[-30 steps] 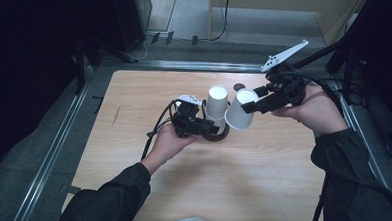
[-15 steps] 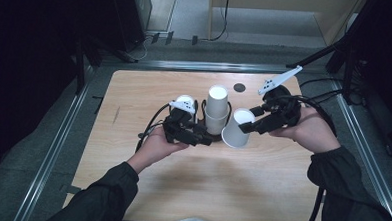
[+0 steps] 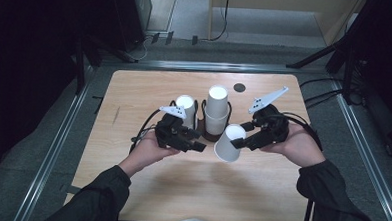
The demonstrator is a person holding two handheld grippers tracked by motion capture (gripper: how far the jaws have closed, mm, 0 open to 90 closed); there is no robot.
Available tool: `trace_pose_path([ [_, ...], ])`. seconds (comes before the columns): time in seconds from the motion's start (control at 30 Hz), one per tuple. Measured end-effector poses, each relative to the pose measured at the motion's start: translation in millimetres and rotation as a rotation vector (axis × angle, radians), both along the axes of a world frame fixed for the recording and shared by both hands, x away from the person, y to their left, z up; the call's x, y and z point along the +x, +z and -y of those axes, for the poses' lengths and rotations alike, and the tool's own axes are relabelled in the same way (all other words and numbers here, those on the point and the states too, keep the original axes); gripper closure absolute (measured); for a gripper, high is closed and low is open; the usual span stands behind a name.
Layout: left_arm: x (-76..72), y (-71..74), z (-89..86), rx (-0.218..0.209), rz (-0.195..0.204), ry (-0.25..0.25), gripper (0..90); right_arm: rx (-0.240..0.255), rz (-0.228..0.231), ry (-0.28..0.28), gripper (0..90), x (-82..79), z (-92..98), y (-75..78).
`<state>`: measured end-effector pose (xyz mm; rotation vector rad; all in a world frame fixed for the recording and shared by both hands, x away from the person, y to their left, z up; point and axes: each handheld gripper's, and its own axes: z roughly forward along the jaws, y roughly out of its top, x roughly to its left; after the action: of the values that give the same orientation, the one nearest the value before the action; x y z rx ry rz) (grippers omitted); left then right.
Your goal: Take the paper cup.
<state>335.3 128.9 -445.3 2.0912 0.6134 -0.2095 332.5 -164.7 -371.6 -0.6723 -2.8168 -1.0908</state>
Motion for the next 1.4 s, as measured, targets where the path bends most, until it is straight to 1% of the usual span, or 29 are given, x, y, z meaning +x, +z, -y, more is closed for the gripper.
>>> trace_pose_path([
  [0.07, -1.4, -1.3, -2.3, -0.013, -0.004, -0.002, 33.7, 0.004, -0.002, 0.011, 36.6, -2.7, -2.0, -7.7],
  [0.1, -3.4, -2.9, -4.9, -0.028, -0.01, -0.01, 32.7, 0.008, -0.001, 0.018, 36.6, -3.6, -2.5, -10.3],
  [0.2, -5.2, -4.9, -6.8, -0.031, -0.013, -0.018, 31.9, 0.015, 0.011, 0.03, 36.6, -5.8, -3.8, -15.2],
  [0.27, -6.4, -7.0, -8.1, -0.026, -0.013, -0.019, 30.5, 0.024, 0.006, 0.034, 36.6, -7.2, -5.5, -20.5],
  [0.3, -6.6, -7.8, -8.6, -0.022, -0.022, -0.024, 30.5, 0.032, 0.003, 0.036, 36.6, -7.6, -6.5, -23.1],
  [0.33, -7.6, -8.8, -9.4, -0.016, -0.021, -0.03, 29.9, 0.039, -0.003, 0.04, 36.6, -8.8, -8.8, -27.8],
  [0.4, -9.2, -9.9, -10.8, -0.023, -0.014, -0.032, 29.3, 0.044, -0.006, 0.044, 36.6, -9.6, -11.4, -32.5],
  [0.5, -9.5, -11.8, -11.8, -0.018, -0.016, -0.033, 28.9, 0.05, -0.012, 0.048, 36.6, -10.0, -13.9, -37.0],
  [0.6, -10.1, -16.1, -14.4, -0.016, -0.022, -0.04, 26.0, 0.064, -0.018, 0.054, 36.6, -9.5, -16.9, -43.9],
  [0.67, -9.7, -19.1, -16.9, -0.022, -0.034, -0.043, 23.7, 0.074, -0.023, 0.057, 36.6, -9.4, -18.8, -48.4],
  [0.73, -8.9, -21.5, -18.8, -0.028, -0.048, -0.046, 18.9, 0.084, -0.026, 0.063, 36.6, -9.1, -20.9, -53.0],
  [0.8, -9.0, -23.6, -20.1, -0.029, -0.048, -0.053, 15.7, 0.091, -0.034, 0.065, 36.6, -8.7, -23.1, -57.7],
  [0.83, -9.2, -24.8, -20.8, -0.03, -0.053, -0.058, 15.4, 0.096, -0.04, 0.064, 36.6, -8.9, -23.9, -59.2],
  [0.93, -10.7, -27.3, -20.8, -0.015, -0.061, -0.052, 14.6, 0.119, -0.047, 0.065, 36.6, -9.4, -26.6, -65.3],
  [1.0, -11.4, -29.2, -20.3, -0.017, -0.065, -0.048, 14.6, 0.13, -0.056, 0.066, 36.6, -10.1, -29.1, -68.6],
  [1.07, -12.4, -31.3, -19.4, -0.008, -0.059, -0.052, 14.6, 0.144, -0.066, 0.079, 36.6, -9.8, -33.4, -73.0],
  [1.2, -13.1, -36.8, -18.2, -0.001, -0.061, -0.054, 14.6, 0.154, -0.071, 0.084, 36.6, -8.3, -37.0, -75.7],
  [1.27, -12.9, -39.8, -16.9, 0.001, -0.071, -0.063, 14.5, 0.168, -0.076, 0.092, 36.6, -7.0, -38.8, -76.7],
  [1.33, -14.1, -41.0, -15.7, 0.005, -0.066, -0.071, 14.5, 0.171, -0.078, 0.093, 36.6, -6.2, -40.0, -76.9],
  [1.4, -14.6, -41.4, -15.5, -0.001, -0.065, -0.071, 14.4, 0.181, -0.08, 0.095, 36.6, -5.3, -40.5, -76.6],
])
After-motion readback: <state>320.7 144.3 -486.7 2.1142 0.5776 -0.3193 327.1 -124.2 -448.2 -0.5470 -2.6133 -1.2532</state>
